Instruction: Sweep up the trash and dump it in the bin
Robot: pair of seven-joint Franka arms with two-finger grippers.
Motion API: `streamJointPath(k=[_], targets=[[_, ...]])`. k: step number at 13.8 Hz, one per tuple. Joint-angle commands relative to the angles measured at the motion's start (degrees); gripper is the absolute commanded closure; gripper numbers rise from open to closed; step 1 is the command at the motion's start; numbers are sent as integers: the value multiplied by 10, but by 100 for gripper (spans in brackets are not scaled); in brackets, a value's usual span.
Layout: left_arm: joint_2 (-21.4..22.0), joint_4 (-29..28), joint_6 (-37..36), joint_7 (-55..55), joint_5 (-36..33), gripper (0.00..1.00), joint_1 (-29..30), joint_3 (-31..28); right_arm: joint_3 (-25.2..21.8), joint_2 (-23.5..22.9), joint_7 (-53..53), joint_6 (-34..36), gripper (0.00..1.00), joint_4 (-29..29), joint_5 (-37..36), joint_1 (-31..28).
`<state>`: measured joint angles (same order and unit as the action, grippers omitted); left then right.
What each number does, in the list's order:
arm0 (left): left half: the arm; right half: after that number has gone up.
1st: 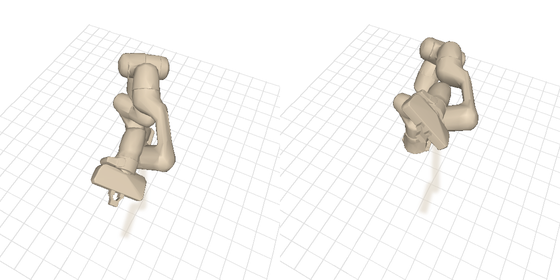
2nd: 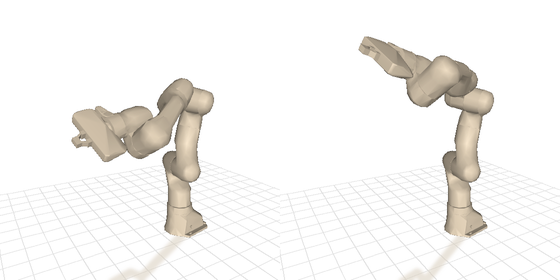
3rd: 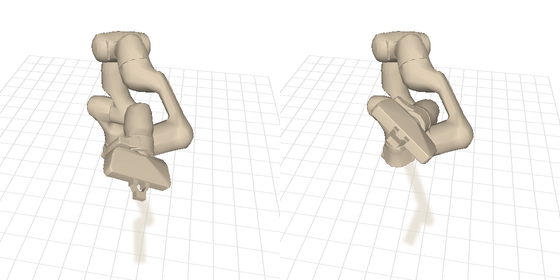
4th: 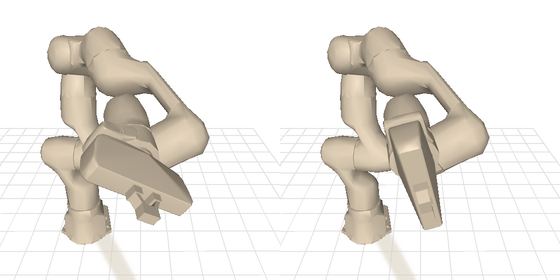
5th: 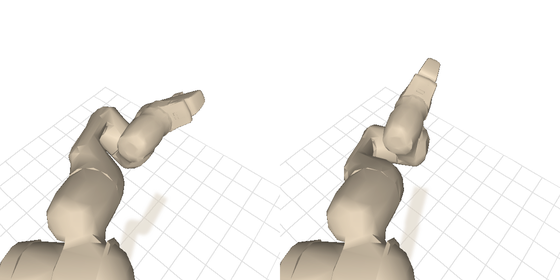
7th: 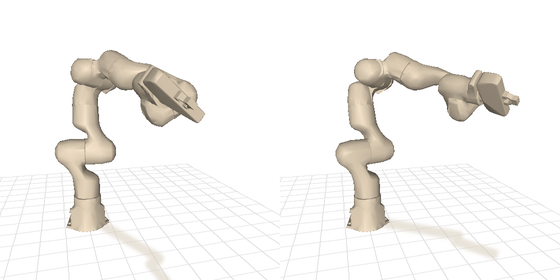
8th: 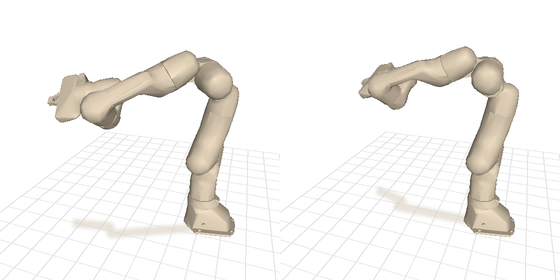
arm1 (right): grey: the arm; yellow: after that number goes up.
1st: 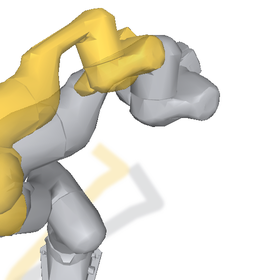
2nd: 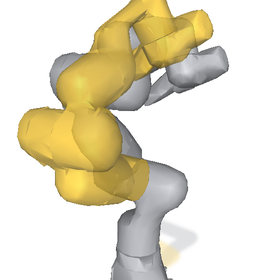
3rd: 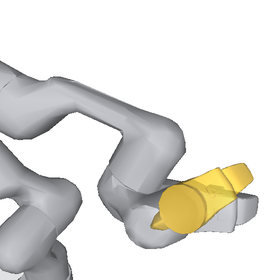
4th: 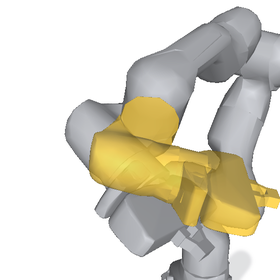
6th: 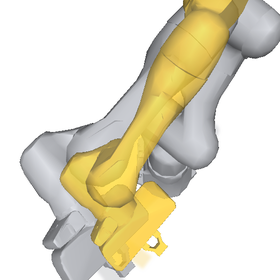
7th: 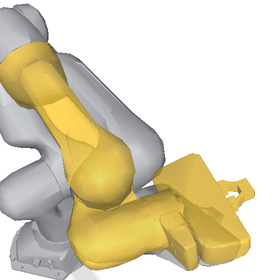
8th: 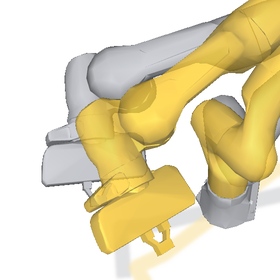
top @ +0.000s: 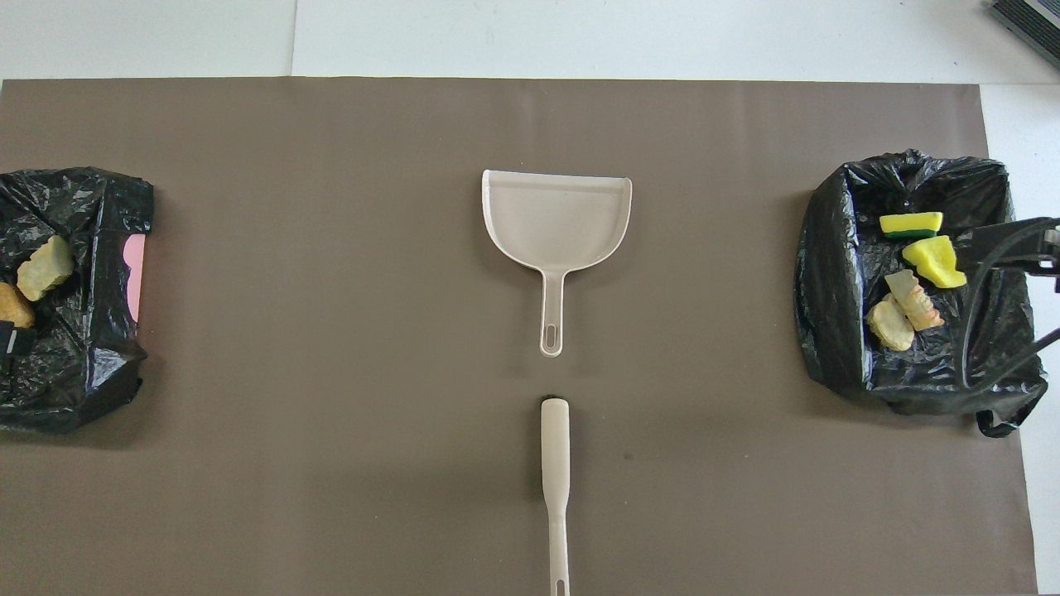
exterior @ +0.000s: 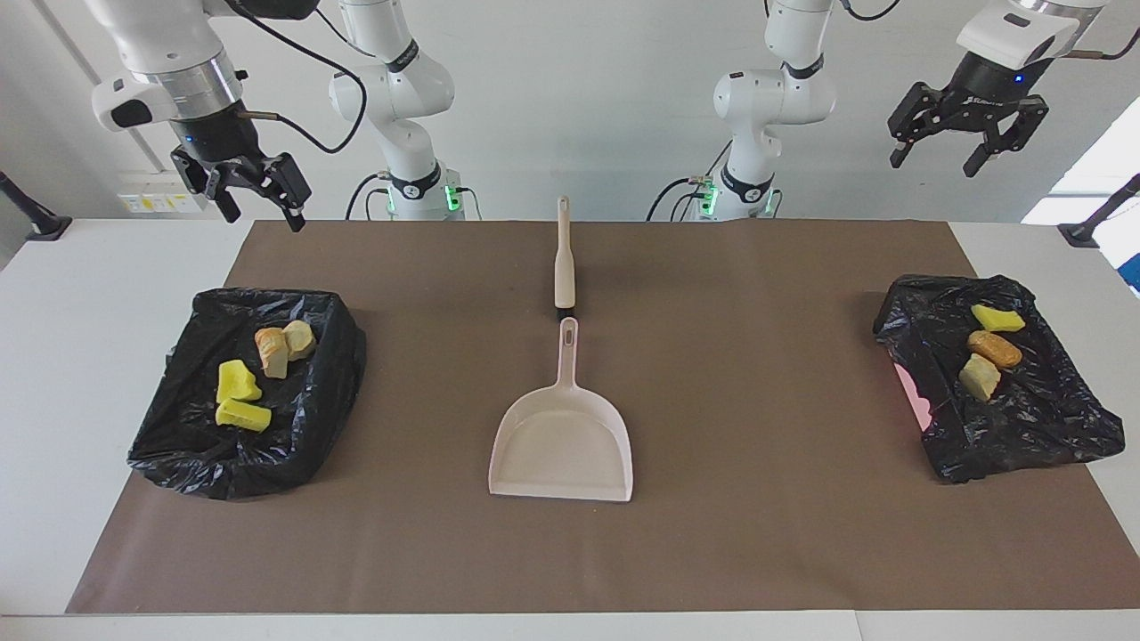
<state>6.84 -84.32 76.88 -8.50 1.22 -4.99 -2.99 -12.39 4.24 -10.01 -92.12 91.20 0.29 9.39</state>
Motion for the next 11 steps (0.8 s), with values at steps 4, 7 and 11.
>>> streamJointPath(k=[4, 7, 11], targets=[[15, -21, 13, 10, -25, 0, -4, 2, -1, 8, 39, 30, 0, -2, -3, -2], [15, -21, 13, 13, -25, 0, -4, 2, 0, 7, 125, 23, 0, -2, -11, -1], [15, -21, 13, 14, -25, 0, -4, 2, 0, 7, 133, 22, 0, 0, -20, -2]])
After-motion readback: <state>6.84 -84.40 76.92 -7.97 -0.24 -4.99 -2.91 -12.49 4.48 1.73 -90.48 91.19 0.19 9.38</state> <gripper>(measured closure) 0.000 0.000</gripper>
